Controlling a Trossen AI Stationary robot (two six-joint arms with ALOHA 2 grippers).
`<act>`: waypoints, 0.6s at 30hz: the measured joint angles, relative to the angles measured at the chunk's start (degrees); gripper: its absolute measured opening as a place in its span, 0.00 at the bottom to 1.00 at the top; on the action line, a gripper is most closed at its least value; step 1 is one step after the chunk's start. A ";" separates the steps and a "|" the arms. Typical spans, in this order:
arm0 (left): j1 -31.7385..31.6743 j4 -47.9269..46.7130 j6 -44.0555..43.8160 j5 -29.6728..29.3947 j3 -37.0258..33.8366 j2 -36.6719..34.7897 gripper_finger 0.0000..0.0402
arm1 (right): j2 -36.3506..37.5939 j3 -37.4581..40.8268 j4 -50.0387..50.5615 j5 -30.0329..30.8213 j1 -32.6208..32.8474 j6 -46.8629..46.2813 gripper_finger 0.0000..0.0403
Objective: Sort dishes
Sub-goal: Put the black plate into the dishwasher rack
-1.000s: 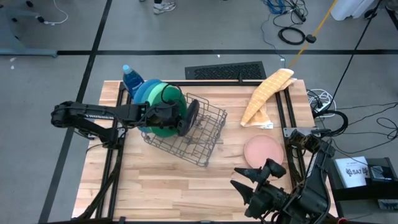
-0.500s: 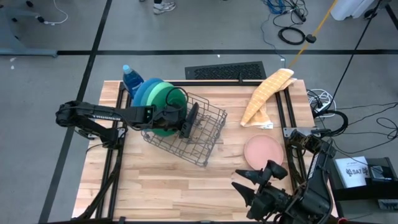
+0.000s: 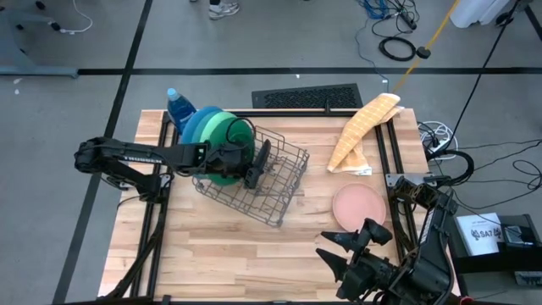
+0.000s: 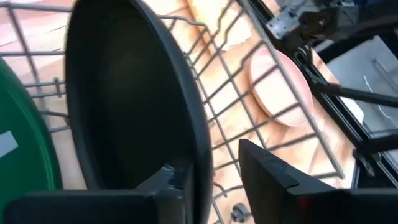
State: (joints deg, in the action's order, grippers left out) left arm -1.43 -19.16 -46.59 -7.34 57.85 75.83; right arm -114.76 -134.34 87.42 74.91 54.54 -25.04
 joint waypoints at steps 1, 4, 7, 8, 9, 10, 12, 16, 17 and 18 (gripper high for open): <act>0.00 -0.04 0.48 0.57 0.26 -0.24 0.29 | 0.00 0.00 0.00 0.00 0.00 0.00 0.53; 0.00 0.02 1.65 1.44 1.06 -1.13 0.36 | 0.00 0.00 -0.03 0.00 -0.02 0.00 0.53; 0.00 0.11 3.27 1.30 1.63 -2.62 0.44 | 0.00 0.00 -0.05 0.00 -0.02 0.00 0.53; 0.00 0.15 3.69 1.29 1.79 -3.08 0.45 | 0.00 0.00 -0.05 0.00 -0.02 -0.02 0.53; 0.00 -0.15 3.95 1.24 1.83 -3.58 0.47 | 0.00 0.00 -0.07 0.00 -0.02 -0.02 0.53; 0.00 -1.01 3.99 1.00 1.83 -3.88 0.48 | 0.00 0.00 -0.07 0.00 -0.02 -0.02 0.53; 0.00 -2.81 4.02 -0.08 1.83 -4.12 0.48 | 0.00 0.00 -0.09 0.00 -0.02 -0.02 0.53; 0.00 -5.70 4.41 -2.20 1.83 -4.36 0.48 | 0.00 0.00 -0.09 0.00 -0.07 -0.02 0.53; 0.00 -5.75 5.09 -2.22 1.83 -4.46 0.48 | 0.00 0.00 -0.09 0.00 -0.07 -0.02 0.53; 0.01 -5.54 5.51 -2.26 1.83 -4.49 0.48 | 0.00 0.00 -0.09 0.00 -0.07 -0.02 0.53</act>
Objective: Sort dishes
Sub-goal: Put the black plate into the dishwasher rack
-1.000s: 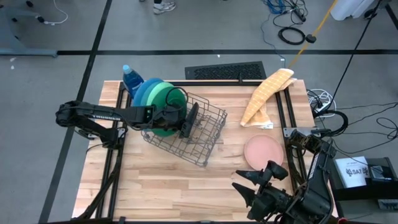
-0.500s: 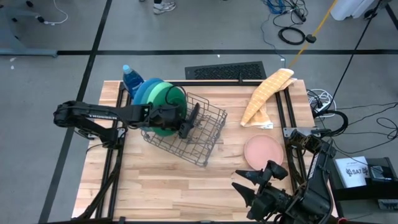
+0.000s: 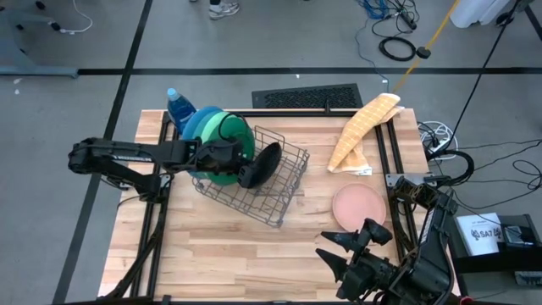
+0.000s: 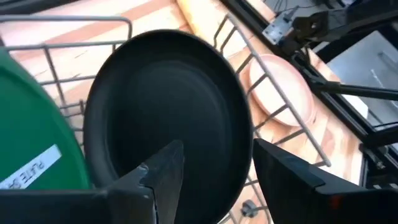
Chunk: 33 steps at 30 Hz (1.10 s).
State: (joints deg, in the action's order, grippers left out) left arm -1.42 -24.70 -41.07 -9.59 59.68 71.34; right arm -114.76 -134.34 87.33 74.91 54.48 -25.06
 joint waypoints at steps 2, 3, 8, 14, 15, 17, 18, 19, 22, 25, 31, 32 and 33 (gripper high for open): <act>0.16 0.49 1.87 0.10 0.30 -0.02 0.48 | 0.00 0.00 -0.02 0.00 0.00 -0.19 0.53; 0.31 0.42 3.30 0.14 0.83 -0.14 0.48 | 0.00 0.00 -0.02 0.00 0.00 -0.22 0.53; 3.47 4.81 12.90 4.16 4.96 -0.31 0.48 | 0.00 0.00 0.02 0.00 0.00 -0.22 0.53; 8.47 7.17 25.60 7.94 7.05 3.18 0.41 | 0.00 0.00 0.42 0.04 -0.20 -0.14 0.53; 8.80 7.18 26.50 7.89 7.30 4.19 0.38 | 0.00 0.00 0.44 0.04 -0.29 -0.06 0.53; 9.16 7.07 26.98 7.88 7.99 6.37 0.29 | 0.00 0.00 0.46 0.05 -0.58 0.03 0.53; 9.19 7.02 27.14 7.85 8.40 7.58 0.23 | 0.00 0.00 0.46 0.07 -0.76 0.13 0.53; 9.21 6.85 27.60 7.85 8.87 8.70 0.18 | 0.00 0.00 0.46 0.07 -0.91 0.19 0.53; 9.08 6.95 26.92 7.85 10.43 11.35 0.03 | 0.00 0.00 0.46 0.10 -1.41 0.20 0.53; 7.76 4.81 24.43 6.46 12.61 13.39 0.02 | 0.00 0.00 0.44 0.09 -1.70 0.20 0.53; 5.84 1.55 22.86 2.41 14.01 15.54 0.01 | 0.00 0.00 0.33 0.07 -1.68 0.20 0.53; 5.72 2.00 22.35 3.15 14.03 15.62 0.01 | 0.00 0.00 0.34 0.07 -1.68 0.20 0.53; 5.57 1.97 22.14 3.45 14.05 15.68 0.01 | 0.00 0.00 0.35 0.07 -1.68 0.20 0.53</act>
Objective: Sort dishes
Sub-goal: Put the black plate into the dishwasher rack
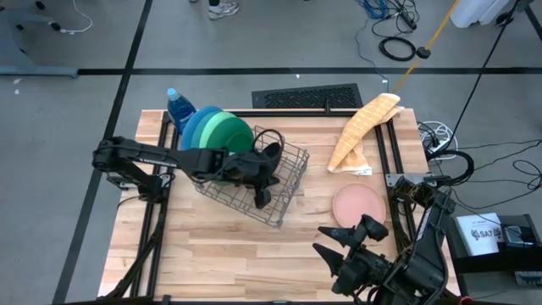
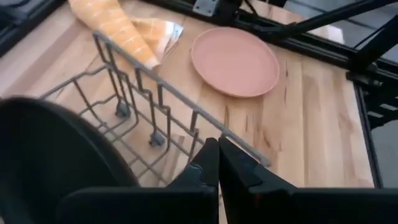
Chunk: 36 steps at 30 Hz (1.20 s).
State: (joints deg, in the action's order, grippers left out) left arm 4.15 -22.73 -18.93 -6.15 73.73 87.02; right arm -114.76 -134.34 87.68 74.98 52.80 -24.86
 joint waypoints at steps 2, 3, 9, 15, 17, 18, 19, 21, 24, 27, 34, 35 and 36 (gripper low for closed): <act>-0.40 -0.86 -0.50 -0.40 0.00 0.38 0.01 | 0.00 0.00 0.00 -0.01 0.00 0.00 0.53; -0.72 -1.18 -1.46 -1.01 0.00 0.53 0.01 | 0.00 0.00 -0.02 -0.02 0.00 0.00 0.53; -3.07 -6.30 -6.45 -3.21 0.00 0.50 0.00 | 0.00 0.00 -0.02 -0.04 0.00 0.00 0.53; -3.89 -7.45 -7.79 -6.35 0.09 -0.99 0.00 | 0.00 0.00 0.02 -0.07 0.08 0.00 0.53; -4.14 -9.17 -7.82 -7.01 0.11 -1.73 0.00 | 0.00 0.00 0.02 -0.07 0.11 0.00 0.53; -4.21 -10.58 -8.11 -7.19 0.13 -1.97 0.00 | 0.00 0.00 0.02 -0.07 0.11 0.00 0.53; -4.33 -11.59 -8.63 -7.47 0.14 -2.12 0.00 | 0.00 0.00 0.02 -0.10 0.11 0.00 0.53; -4.45 -13.26 -9.16 -8.81 0.24 -2.72 0.00 | 0.00 0.00 0.04 -0.10 0.15 0.00 0.53; -4.59 -18.18 -9.26 -12.05 0.01 -3.68 0.00 | 0.00 0.00 0.02 -0.09 0.15 -0.09 0.53; -4.62 -21.54 -9.41 -14.87 -0.13 -4.50 0.00 | 0.00 0.00 0.06 -0.09 0.15 -0.04 0.53; -4.41 -26.94 -10.39 -20.20 0.25 -7.02 0.00 | -0.02 -0.02 0.04 -0.09 0.15 -0.17 0.53; -4.26 -28.28 -10.39 -21.23 0.74 -7.29 0.00 | -0.02 -0.02 0.04 -0.11 0.13 -0.17 0.53; -4.09 -28.84 -10.35 -22.39 1.34 -7.47 0.00 | -0.02 -0.02 0.04 -0.09 0.09 -0.17 0.53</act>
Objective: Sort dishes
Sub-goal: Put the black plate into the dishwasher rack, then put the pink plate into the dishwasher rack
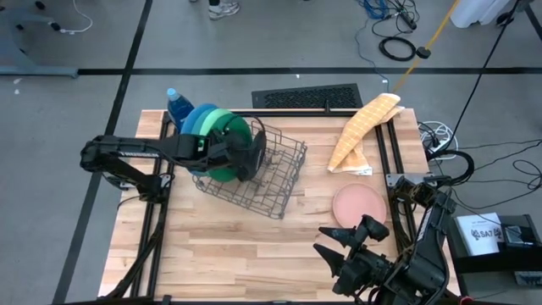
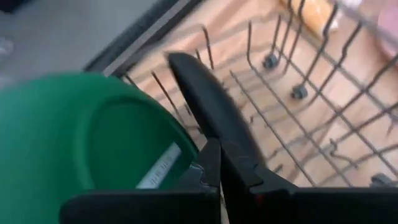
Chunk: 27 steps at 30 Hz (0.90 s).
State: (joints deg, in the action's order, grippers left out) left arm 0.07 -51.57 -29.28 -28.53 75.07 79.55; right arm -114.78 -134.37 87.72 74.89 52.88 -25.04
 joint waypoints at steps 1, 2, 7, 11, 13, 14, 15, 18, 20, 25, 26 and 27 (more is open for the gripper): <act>0.12 -0.53 0.09 -1.17 0.94 -0.02 0.00 | 0.00 0.00 0.00 0.00 -0.01 0.00 0.53; 0.36 -1.52 0.53 -2.13 1.80 0.02 0.00 | 0.00 0.00 0.00 0.00 -0.02 -0.01 0.53; 2.22 -1.37 6.18 -3.35 5.74 0.09 0.00 | 0.00 0.00 0.00 0.00 -0.18 -0.02 0.53; 4.71 -0.21 11.04 -3.29 8.73 0.09 0.00 | 0.00 0.00 0.02 0.00 -0.43 -0.52 0.53; 6.35 0.42 13.18 -3.19 10.36 -0.01 0.00 | 0.00 0.00 0.04 0.00 -0.76 -1.72 0.53; 7.32 0.83 14.37 -2.99 11.10 -0.25 0.00 | 0.00 0.00 0.12 -0.01 -1.08 -2.57 0.53; 8.39 1.75 15.76 -2.59 11.67 -0.78 0.00 | 0.00 0.00 0.24 -0.25 -1.49 -3.47 0.53; 11.65 6.55 19.22 -1.47 12.37 -3.27 0.00 | 0.00 0.00 1.54 -5.46 -3.36 -7.96 0.53; 13.95 9.02 20.92 -1.42 12.39 -5.68 0.00 | 0.00 0.05 2.15 -11.79 -5.06 -11.19 0.53; 19.60 10.73 22.14 -1.96 12.48 -10.73 0.00 | 0.00 2.02 2.29 -27.10 -8.86 -14.63 0.53; 20.72 10.83 22.14 -2.73 12.48 -11.16 0.00 | 0.00 2.58 2.20 -29.97 -9.52 -15.47 0.53; 21.96 10.82 22.14 -3.54 12.48 -11.51 0.00 | 0.00 3.29 2.25 -32.59 -10.13 -16.35 0.53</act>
State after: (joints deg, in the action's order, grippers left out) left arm 22.03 -40.76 -7.14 -32.07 87.55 68.04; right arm -114.78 -131.08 89.97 42.30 42.76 -41.38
